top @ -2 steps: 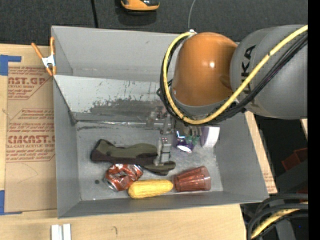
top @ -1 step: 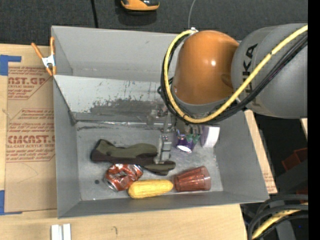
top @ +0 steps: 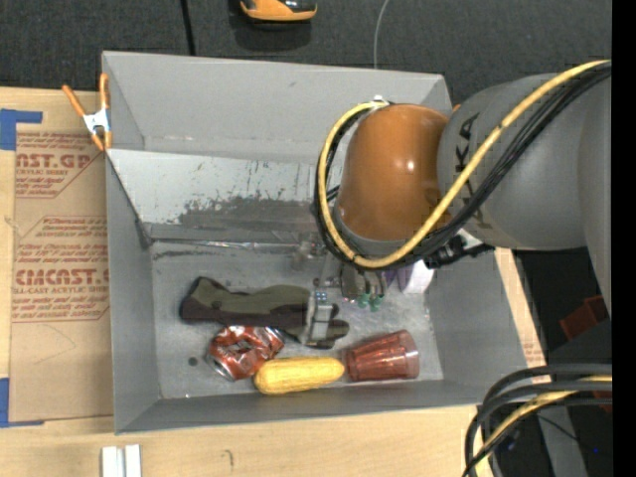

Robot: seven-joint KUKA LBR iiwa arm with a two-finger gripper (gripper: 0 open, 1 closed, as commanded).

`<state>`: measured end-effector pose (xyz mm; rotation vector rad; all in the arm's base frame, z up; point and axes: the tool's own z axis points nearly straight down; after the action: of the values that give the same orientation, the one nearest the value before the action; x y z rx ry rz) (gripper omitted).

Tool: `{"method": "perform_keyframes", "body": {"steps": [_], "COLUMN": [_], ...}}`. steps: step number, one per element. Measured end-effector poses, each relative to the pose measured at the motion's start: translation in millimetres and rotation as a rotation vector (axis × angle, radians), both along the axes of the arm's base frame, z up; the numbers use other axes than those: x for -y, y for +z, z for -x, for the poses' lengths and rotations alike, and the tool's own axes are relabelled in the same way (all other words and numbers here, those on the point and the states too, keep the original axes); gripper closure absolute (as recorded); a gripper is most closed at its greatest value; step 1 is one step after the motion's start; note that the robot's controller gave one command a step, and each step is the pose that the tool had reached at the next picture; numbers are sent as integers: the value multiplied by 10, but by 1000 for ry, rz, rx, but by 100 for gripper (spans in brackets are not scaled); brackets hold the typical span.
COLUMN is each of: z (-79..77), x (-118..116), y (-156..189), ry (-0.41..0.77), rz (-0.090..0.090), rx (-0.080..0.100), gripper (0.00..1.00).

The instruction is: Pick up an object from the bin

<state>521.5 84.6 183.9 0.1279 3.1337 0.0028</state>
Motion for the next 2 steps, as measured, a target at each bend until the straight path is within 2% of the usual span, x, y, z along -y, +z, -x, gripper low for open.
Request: {"method": "perform_keyframes", "body": {"steps": [1,2], "z": [176,-8], "x": [157,270], "y": [-249,-637], "ry": [-301,-280], "rz": [1,1], "rx": [-8,-6], "gripper": [0,0]}}
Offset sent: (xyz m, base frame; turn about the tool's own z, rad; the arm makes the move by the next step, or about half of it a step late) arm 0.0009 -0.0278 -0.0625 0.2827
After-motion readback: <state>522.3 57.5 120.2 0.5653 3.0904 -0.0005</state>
